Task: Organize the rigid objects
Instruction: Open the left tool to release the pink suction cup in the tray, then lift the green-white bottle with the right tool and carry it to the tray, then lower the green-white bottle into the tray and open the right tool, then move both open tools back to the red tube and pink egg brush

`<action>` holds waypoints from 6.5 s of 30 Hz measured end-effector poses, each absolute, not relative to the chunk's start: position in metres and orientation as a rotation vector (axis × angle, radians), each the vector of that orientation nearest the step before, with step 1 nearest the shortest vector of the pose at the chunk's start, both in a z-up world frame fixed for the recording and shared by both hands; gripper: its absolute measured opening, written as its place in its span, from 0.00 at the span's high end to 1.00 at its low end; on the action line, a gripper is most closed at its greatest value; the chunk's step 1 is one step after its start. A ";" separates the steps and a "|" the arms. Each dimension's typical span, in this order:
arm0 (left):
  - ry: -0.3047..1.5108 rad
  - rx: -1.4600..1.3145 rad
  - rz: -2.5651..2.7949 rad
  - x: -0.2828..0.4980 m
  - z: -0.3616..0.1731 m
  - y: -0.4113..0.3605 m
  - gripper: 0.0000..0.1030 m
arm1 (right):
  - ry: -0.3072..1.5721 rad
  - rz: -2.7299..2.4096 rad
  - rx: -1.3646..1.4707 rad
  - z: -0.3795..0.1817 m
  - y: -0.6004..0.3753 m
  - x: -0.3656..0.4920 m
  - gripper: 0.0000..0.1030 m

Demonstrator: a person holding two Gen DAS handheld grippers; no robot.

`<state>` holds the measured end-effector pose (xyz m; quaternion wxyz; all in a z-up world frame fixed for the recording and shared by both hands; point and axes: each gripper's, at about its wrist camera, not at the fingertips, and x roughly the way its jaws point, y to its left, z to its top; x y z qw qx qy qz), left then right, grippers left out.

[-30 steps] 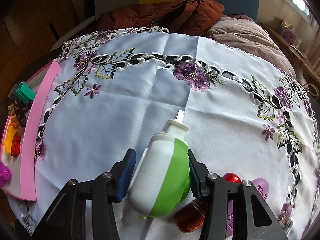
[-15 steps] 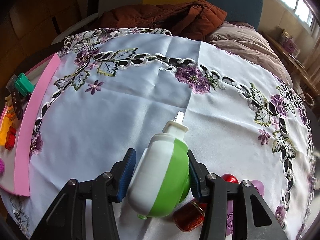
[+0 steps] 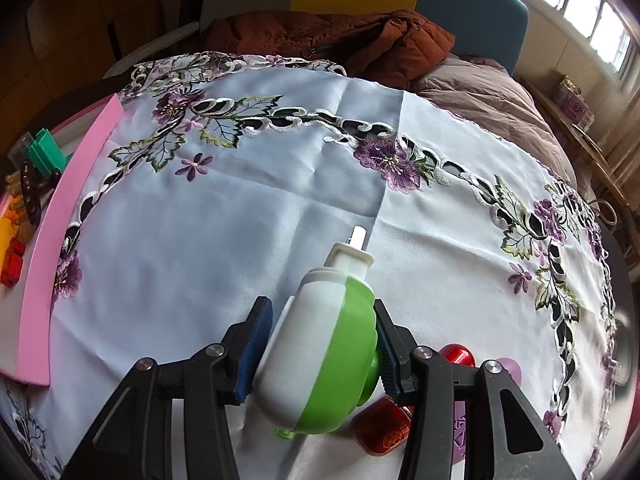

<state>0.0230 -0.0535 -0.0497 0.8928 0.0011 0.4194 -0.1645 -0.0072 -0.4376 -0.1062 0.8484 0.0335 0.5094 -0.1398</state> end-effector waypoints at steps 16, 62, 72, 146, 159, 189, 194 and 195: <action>0.841 -0.038 -0.318 0.022 -0.045 -0.030 0.47 | 1.057 -0.199 0.086 -0.097 -0.363 -0.012 0.53; 0.890 -0.115 -0.274 0.027 -0.064 0.005 0.47 | 0.848 -0.016 0.096 -0.051 -0.225 0.013 0.60; 0.911 -0.117 -0.266 0.031 -0.071 0.006 0.48 | 0.933 0.069 0.091 -0.091 -0.190 0.019 0.59; 0.801 0.111 -0.406 0.003 -0.036 -0.069 0.47 | 0.741 -0.657 0.541 -0.034 -0.521 -0.105 0.17; 0.825 0.207 -0.561 -0.016 -0.041 -0.134 0.47 | 0.941 -0.721 0.668 -0.077 -0.539 -0.107 0.25; 0.924 0.333 -0.956 -0.038 -0.058 -0.302 0.47 | 1.055 -0.873 0.720 -0.099 -0.565 -0.120 0.55; 0.959 0.347 -1.053 -0.040 -0.065 -0.345 0.48 | 1.023 -0.874 0.785 -0.099 -0.571 -0.126 0.39; 0.962 0.348 -1.071 -0.039 -0.066 -0.352 0.48 | 1.020 -0.872 0.793 -0.099 -0.572 -0.127 0.37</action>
